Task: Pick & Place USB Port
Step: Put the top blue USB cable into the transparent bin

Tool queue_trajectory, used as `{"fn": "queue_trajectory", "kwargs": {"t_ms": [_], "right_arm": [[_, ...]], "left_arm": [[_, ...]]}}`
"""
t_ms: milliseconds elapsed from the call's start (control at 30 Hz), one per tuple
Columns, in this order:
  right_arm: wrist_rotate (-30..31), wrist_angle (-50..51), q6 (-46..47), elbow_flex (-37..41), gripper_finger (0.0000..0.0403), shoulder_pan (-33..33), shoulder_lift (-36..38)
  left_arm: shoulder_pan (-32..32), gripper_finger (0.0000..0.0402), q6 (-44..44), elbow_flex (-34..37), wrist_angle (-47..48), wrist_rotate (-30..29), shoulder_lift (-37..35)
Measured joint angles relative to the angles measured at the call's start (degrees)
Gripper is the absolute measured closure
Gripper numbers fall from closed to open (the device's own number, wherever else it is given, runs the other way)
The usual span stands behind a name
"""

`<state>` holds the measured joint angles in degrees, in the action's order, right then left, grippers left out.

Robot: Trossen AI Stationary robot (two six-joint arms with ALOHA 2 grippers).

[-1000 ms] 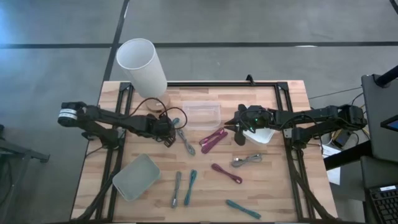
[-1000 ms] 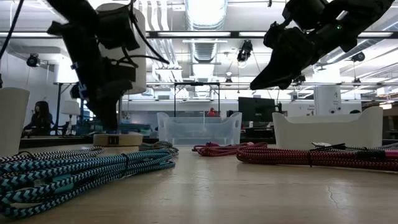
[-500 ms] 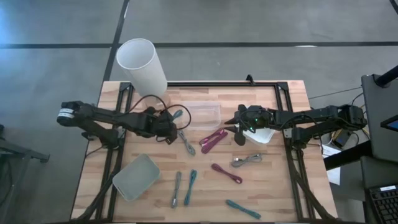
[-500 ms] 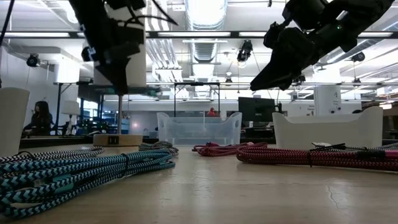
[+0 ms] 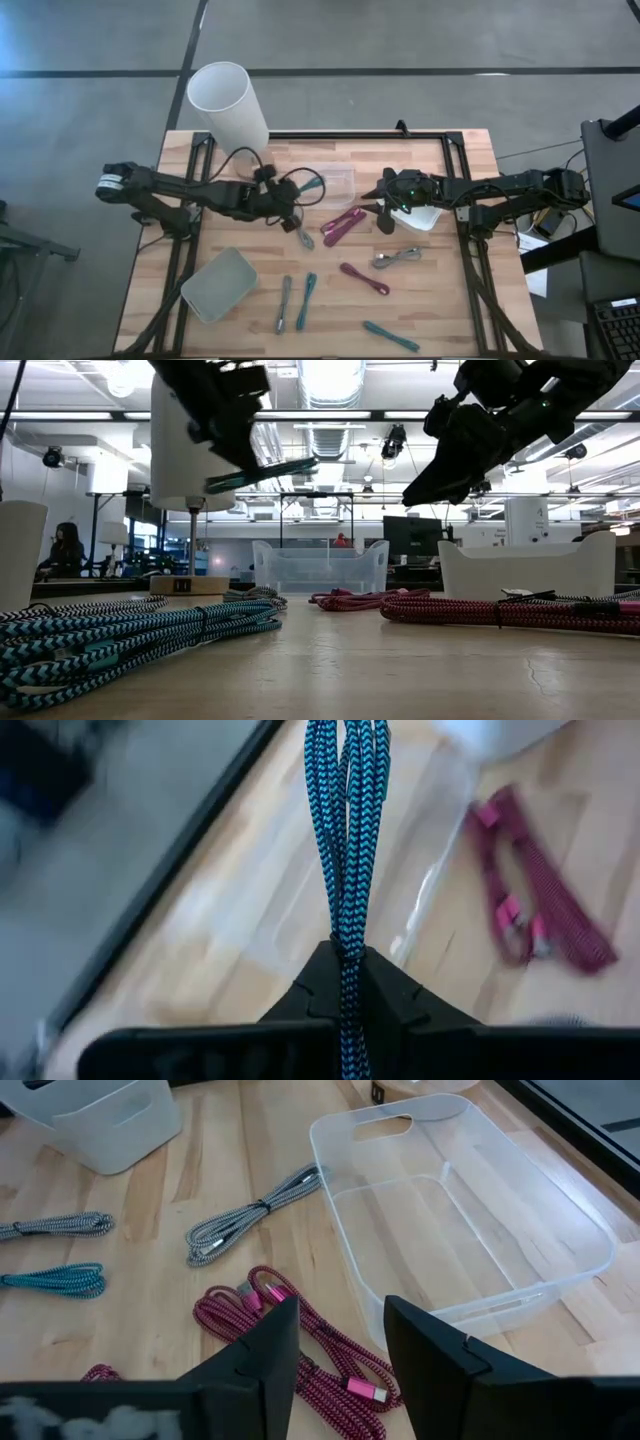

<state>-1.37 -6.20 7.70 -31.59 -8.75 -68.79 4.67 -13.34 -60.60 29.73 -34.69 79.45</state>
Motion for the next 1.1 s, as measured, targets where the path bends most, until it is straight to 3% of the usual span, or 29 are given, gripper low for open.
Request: {"fn": "queue_trajectory", "kwargs": {"t_ms": [233,433,700,1100], "right_arm": [[0.0,0.0,0.0,0.0,0.0257,0.0,0.0],[-0.1,0.0,0.0,0.0,0.0257,0.0,0.0],[-0.1,-0.1,0.0,0.0,0.0257,0.0,0.0],[-0.1,0.0,-0.3,0.0,0.0257,0.0,0.0]], "left_arm": [[-1.0,0.0388,15.0,0.0,-16.1,0.3,4.8],[-4.4,0.0388,19.3,0.0,-22.5,0.7,10.4],[-10.8,0.0388,15.0,0.1,-23.7,6.4,17.4],[-14.0,0.0387,19.8,-2.5,-23.3,12.3,24.5]]}}
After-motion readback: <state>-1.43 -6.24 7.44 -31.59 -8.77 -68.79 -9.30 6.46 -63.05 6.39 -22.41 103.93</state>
